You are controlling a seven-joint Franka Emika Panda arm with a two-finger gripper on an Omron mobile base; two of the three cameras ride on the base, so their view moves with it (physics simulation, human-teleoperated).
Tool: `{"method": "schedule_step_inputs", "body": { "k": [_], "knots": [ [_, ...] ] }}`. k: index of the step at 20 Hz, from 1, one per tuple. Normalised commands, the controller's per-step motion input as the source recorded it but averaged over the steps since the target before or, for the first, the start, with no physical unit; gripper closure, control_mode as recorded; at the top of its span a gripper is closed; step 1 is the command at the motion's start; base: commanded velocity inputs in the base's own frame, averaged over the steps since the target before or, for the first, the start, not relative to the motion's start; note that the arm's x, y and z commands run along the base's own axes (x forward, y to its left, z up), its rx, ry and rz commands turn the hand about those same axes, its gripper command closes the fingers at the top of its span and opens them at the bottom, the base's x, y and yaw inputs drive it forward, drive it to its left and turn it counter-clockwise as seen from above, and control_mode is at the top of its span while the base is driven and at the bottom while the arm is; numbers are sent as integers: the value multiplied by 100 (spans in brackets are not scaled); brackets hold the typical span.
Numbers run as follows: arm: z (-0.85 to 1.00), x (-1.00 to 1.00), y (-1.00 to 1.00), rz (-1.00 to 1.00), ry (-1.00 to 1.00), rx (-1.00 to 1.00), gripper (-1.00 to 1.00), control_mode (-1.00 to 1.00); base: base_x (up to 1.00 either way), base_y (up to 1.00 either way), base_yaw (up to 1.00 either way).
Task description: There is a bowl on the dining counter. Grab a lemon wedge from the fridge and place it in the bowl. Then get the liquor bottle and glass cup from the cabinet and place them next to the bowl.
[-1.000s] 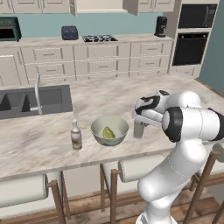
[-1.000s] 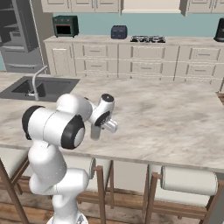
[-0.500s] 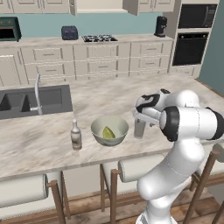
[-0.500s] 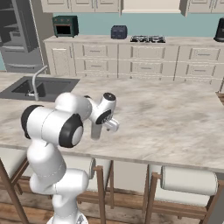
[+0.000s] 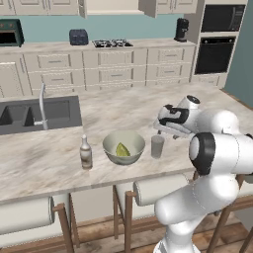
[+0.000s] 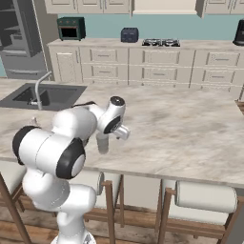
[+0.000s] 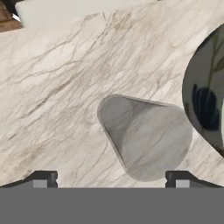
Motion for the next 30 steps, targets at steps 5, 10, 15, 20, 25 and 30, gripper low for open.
{"method": "schedule_step_inputs", "body": {
  "k": [5, 10, 15, 20, 25, 30],
  "knots": [
    [65, -14, 0, 0, -9, -3, -100, -100, 0, 0, 0],
    [58, -45, 0, 0, -7, 0, -100, -100, 0, 0, 0],
    [38, -77, 4, 0, -7, -1, -100, -100, 0, 0, 0],
    [32, -78, 15, 0, -13, -8, -100, -100, 0, 0, 0],
    [52, -60, 10, -1, -16, -11, -100, -100, 0, 0, 0],
    [57, -47, 4, -3, -17, -11, -100, -100, 0, 0, 0]
  ]
}}
